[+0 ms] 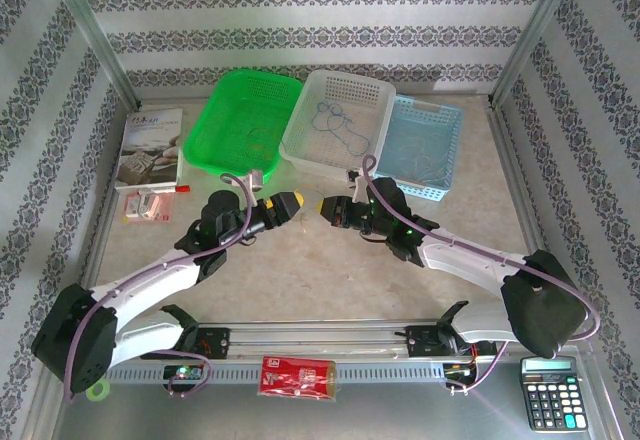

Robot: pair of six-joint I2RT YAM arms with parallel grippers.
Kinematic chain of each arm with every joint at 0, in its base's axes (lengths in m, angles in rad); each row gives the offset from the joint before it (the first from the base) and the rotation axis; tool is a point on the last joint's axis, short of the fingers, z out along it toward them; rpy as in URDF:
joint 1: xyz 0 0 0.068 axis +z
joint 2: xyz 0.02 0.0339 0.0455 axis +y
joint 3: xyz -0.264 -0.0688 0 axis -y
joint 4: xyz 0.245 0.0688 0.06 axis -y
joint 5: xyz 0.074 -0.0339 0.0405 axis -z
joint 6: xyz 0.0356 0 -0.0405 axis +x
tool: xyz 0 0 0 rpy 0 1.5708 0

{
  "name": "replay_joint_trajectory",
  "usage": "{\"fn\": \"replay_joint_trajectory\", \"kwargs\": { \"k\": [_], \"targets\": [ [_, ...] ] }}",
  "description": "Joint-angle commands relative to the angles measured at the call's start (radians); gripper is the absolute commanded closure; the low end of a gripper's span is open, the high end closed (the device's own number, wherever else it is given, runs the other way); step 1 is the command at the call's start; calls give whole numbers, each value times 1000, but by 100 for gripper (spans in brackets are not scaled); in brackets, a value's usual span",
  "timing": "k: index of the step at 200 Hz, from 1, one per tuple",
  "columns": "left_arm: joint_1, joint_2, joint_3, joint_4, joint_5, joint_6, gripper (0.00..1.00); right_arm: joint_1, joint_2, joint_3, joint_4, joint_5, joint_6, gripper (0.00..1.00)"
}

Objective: Untangle the cables

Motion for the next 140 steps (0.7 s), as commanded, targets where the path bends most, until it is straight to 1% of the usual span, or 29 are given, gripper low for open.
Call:
{"fn": "replay_joint_trajectory", "kwargs": {
  "k": [1,65,79,102,119,140],
  "targets": [
    [11,21,6,97,33,-24,36,-6,-15,25,46,-31,16,100],
    [11,71,13,146,42,-35,59,-7,-17,22,64,-46,26,100],
    [11,75,19,149,42,-32,66,-8,-19,17,65,-51,26,100],
    [11,68,48,133,44,-21,86,-6,-18,9,55,-53,9,100],
    [13,56,91,95,54,-6,100,1,-13,5,32,-31,-26,100],
    [14,38,159,44,74,7,100,17,7,5,3,12,-78,100]
  ]
}}
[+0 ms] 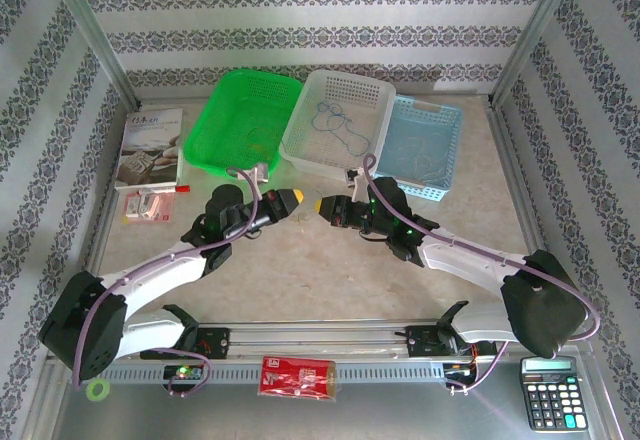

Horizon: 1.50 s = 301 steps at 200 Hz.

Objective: Untangle the cables

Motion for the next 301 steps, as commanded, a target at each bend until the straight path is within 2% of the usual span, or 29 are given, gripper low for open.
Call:
{"fn": "replay_joint_trajectory", "kwargs": {
  "k": [1,38,86,103,131,140,161,201,233,269,301],
  "targets": [
    [13,-33,95,-25,37,25,100,18,9,5,-21,43,-75,100],
    [15,-37,195,-24,95,-8,100,62,77,33,-67,121,-151,100],
    [16,-9,223,67,123,-86,100,95,148,69,-52,118,-149,100],
    [19,-9,222,61,111,-79,100,92,144,74,-54,123,-148,89],
    [32,-11,221,83,97,-92,100,79,136,78,-63,125,-149,81],
    [38,-9,228,80,99,-92,100,76,136,78,-64,126,-149,73],
    [58,-10,251,63,109,-87,100,67,137,72,-63,126,-149,71],
    [178,-31,305,-14,133,-45,100,42,116,43,-71,129,-149,70],
    [304,-13,391,-145,159,60,100,17,79,6,-94,139,-157,62],
    [423,72,492,-268,146,199,100,-20,4,-39,-150,166,-178,55],
    [495,189,570,-320,127,284,100,-54,-77,-63,-237,210,-215,51]
  ]
}}
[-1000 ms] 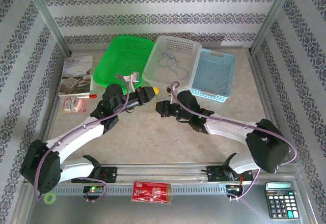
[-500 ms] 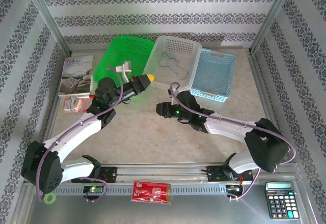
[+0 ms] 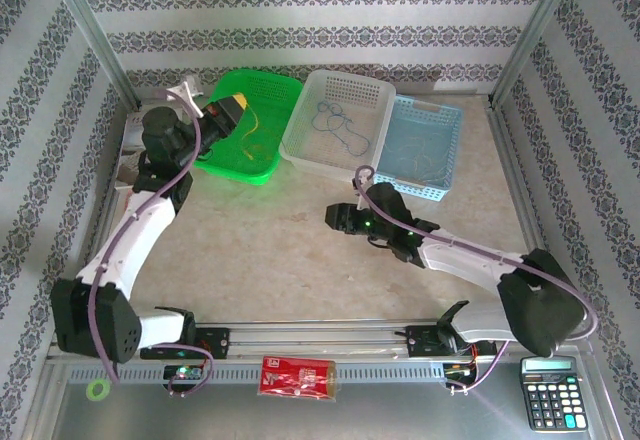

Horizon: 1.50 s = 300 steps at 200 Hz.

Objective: Untangle the cables

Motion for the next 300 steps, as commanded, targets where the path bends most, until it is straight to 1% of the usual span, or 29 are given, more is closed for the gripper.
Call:
{"fn": "replay_joint_trajectory", "kwargs": {
  "k": [1,41,82,104,111,125,143,162,169,174,182,208,237,252,270,300],
  "targets": [
    [48,81,56,-98,-7,123,100,-23,-65,-26,-73,53,-49,51],
    [86,262,132,-133,-26,203,100,-64,-140,-56,-143,72,-77,46],
    [88,443,238,-189,-5,274,100,-79,-192,-62,-223,107,-120,44],
    [87,516,285,-226,10,299,88,-80,-216,-63,-266,134,-151,43],
    [88,534,296,-244,8,308,81,-80,-223,-63,-275,140,-161,43],
    [88,560,309,-267,9,324,65,-82,-230,-58,-298,151,-182,43],
    [88,566,304,-272,23,326,42,-82,-230,-49,-323,170,-202,42],
    [86,551,274,-243,46,312,25,-84,-211,-38,-335,188,-217,42],
    [86,545,265,-243,57,308,21,-85,-203,-34,-337,190,-219,42],
    [86,540,259,-243,66,304,17,-85,-193,-30,-337,189,-221,42],
    [85,530,240,-234,82,292,14,-86,-181,-25,-337,187,-222,42],
    [64,502,148,-165,117,250,12,-86,-154,-20,-327,175,-218,42],
    [33,514,82,-93,139,208,11,-86,-144,-23,-312,164,-212,42],
    [12,533,72,-53,160,172,12,-86,-146,-27,-306,158,-206,42],
    [-19,557,72,2,187,131,15,-87,-148,-32,-304,156,-203,42],
    [-82,604,97,42,204,82,19,-88,-148,-39,-298,155,-198,42]
  ]
}}
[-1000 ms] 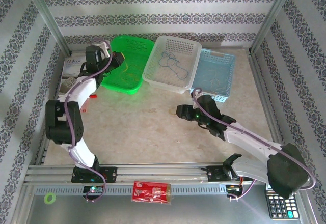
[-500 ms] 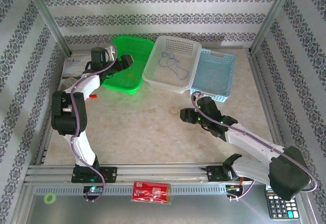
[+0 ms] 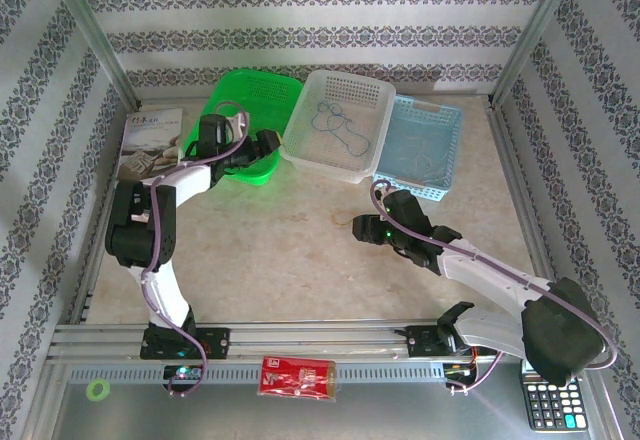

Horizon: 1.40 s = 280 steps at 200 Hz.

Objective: Untangle the cables

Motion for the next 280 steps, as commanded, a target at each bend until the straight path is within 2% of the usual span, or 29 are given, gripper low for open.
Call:
{"fn": "replay_joint_trajectory", "kwargs": {
  "k": [1,34,62,92,117,150,176,196,216,280],
  "targets": [
    [-49,49,26,103,48,-66,19,-9,-1,11,10,0,3,42],
    [-112,76,19,194,76,-146,23,-8,-5,2,11,3,7,42],
    [-163,75,-35,359,75,-263,25,-9,4,2,19,4,6,42],
    [-176,53,-79,437,61,-320,25,-11,28,19,18,0,1,42],
    [-164,-10,-70,286,19,-220,25,-11,32,29,13,-5,-3,42],
    [-159,-91,8,-76,-110,74,26,-11,17,26,10,-7,-3,42],
    [-159,-75,89,-272,-186,289,31,-12,5,14,9,-9,-2,42],
    [-159,-26,151,-380,-217,399,37,-14,-1,5,8,-12,0,42],
    [-160,11,179,-388,-196,414,37,-16,-6,-4,7,-13,1,42],
    [-159,84,225,-289,-149,299,36,-17,-7,-24,19,-15,12,42]
  ]
}}
